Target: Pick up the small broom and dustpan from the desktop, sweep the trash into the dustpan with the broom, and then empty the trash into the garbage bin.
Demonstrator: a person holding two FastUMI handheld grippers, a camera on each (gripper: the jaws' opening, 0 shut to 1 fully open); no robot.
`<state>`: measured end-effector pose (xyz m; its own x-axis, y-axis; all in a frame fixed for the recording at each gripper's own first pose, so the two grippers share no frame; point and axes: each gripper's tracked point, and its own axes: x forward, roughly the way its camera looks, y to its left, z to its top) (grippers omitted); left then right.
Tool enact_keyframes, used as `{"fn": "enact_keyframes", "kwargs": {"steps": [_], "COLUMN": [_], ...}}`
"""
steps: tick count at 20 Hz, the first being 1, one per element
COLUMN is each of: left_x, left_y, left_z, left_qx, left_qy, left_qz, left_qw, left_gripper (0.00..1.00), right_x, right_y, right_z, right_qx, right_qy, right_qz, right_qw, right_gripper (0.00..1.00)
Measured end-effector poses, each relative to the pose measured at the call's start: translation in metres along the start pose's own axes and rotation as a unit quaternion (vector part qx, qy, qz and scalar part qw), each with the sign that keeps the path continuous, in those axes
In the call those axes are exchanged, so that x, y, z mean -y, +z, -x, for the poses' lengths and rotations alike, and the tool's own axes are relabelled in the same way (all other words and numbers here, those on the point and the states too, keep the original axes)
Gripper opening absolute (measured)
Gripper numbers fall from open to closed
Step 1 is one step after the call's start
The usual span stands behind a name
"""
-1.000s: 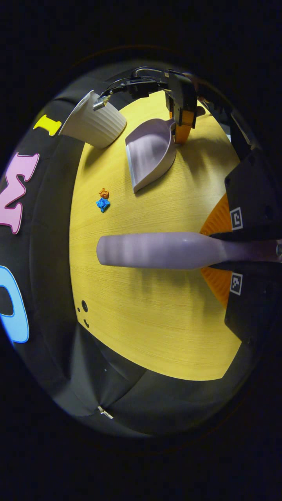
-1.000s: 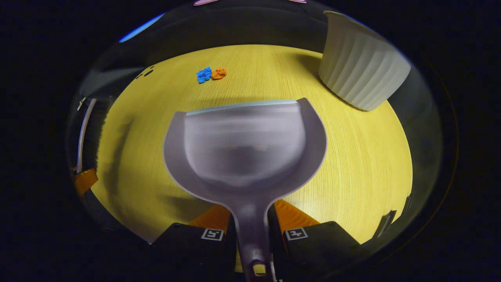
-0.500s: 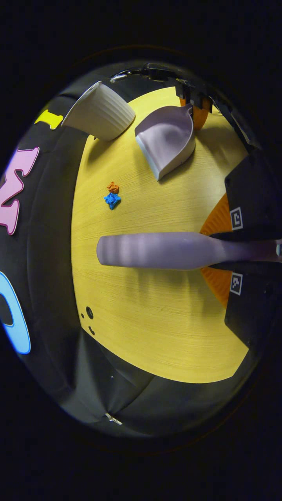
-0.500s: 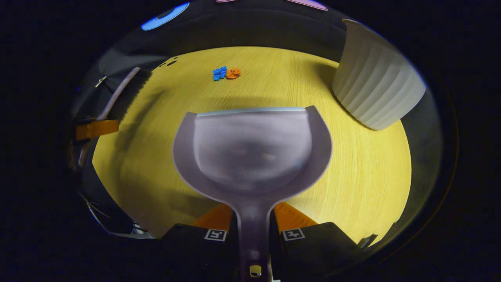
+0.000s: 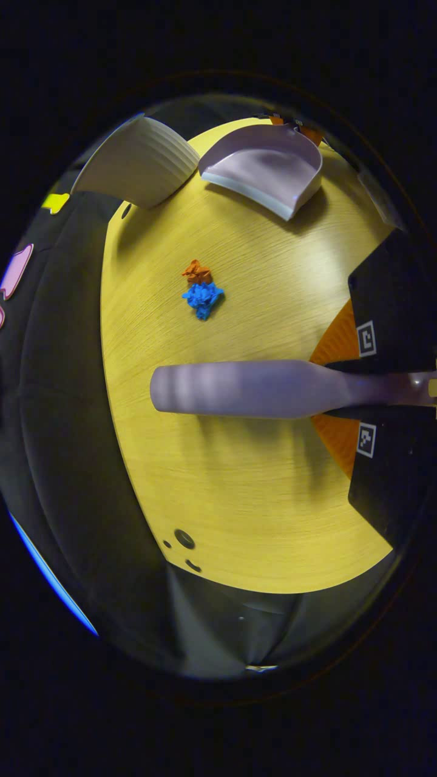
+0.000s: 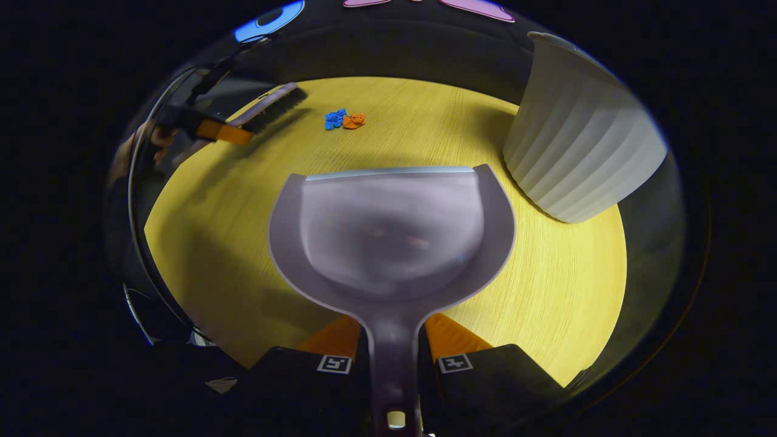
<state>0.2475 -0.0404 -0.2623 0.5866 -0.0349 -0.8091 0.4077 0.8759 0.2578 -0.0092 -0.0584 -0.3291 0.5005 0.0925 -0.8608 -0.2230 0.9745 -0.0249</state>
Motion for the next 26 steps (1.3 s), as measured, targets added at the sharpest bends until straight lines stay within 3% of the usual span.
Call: {"fn": "enact_keyframes", "kwargs": {"steps": [1,3,4,6,10,13,21,26], "left_x": [0.001,0.001,0.004,0.011,0.040,0.071,0.151,0.211], "left_y": [0.009,0.025,0.029,0.042,0.056,0.051,0.013,-0.025], "left_z": [-0.009,-0.028,-0.035,-0.041,-0.050,-0.045,-0.014,0.014], "left_qx": [-0.005,-0.016,-0.024,-0.030,-0.023,-0.023,-0.056,-0.082], "left_qy": [-0.003,-0.003,-0.003,0.003,-0.028,-0.080,-0.175,-0.231], "left_qz": [-0.020,-0.090,-0.124,-0.183,-0.268,-0.308,-0.323,-0.334], "left_qw": [1.000,0.996,0.992,0.983,0.963,0.948,0.928,0.910], "left_gripper": [0.25,0.25,0.27,0.27,0.26,0.26,0.27,0.26], "right_x": [0.003,0.002,0.002,0.002,0.003,0.003,0.005,0.009], "right_y": [-0.003,-0.007,-0.009,-0.013,-0.014,-0.014,-0.018,-0.020], "right_z": [-0.001,-0.001,-0.001,-0.002,-0.004,-0.006,-0.014,-0.017], "right_qx": [-0.004,-0.009,-0.011,-0.010,-0.008,-0.005,0.004,0.009], "right_qy": [0.001,0.006,0.008,0.011,0.016,0.019,0.028,0.033], "right_qz": [0.003,0.005,0.005,0.003,0.005,0.011,0.033,0.051], "right_qw": [1.000,1.000,1.000,1.000,1.000,1.000,0.999,0.998], "right_gripper": [0.43,0.43,0.36,0.36,0.36,0.37,0.37,0.37]}}
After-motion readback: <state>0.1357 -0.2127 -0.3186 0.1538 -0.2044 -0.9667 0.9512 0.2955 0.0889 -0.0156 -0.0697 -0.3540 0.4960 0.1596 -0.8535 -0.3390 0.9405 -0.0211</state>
